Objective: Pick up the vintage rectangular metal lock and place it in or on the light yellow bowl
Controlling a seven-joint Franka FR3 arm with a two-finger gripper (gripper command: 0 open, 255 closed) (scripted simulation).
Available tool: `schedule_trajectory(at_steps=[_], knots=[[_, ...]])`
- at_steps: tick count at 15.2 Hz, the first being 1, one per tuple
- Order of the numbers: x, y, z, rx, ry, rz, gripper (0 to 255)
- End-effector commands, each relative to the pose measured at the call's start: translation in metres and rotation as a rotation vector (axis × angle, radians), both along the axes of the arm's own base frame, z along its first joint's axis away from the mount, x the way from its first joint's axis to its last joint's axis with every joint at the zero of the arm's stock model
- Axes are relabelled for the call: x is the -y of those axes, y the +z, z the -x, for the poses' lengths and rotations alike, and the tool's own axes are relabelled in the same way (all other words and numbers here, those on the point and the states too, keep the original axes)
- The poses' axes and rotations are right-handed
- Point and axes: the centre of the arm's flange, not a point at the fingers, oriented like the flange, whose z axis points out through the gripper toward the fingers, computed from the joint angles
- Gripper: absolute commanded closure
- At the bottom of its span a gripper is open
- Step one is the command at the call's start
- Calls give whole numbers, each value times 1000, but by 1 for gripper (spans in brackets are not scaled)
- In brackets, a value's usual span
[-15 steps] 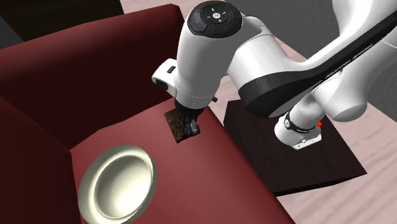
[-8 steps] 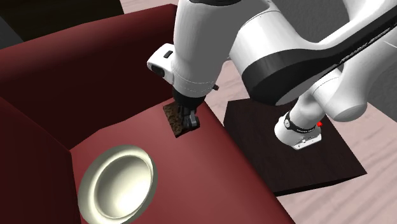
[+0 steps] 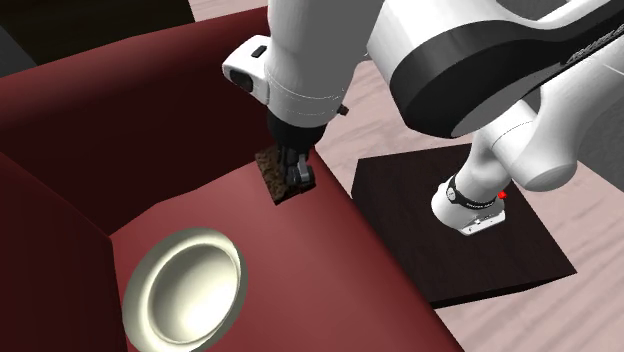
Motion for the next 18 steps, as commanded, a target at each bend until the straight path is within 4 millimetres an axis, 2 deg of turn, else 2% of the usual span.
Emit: schedule_trajectory(at_steps=[1, 7, 18], knots=[[-1, 12, -1, 0, 0, 0, 255], [-1, 39, 0, 0, 0, 0, 255], [-100, 53, -106, 0, 0, 0, 255]])
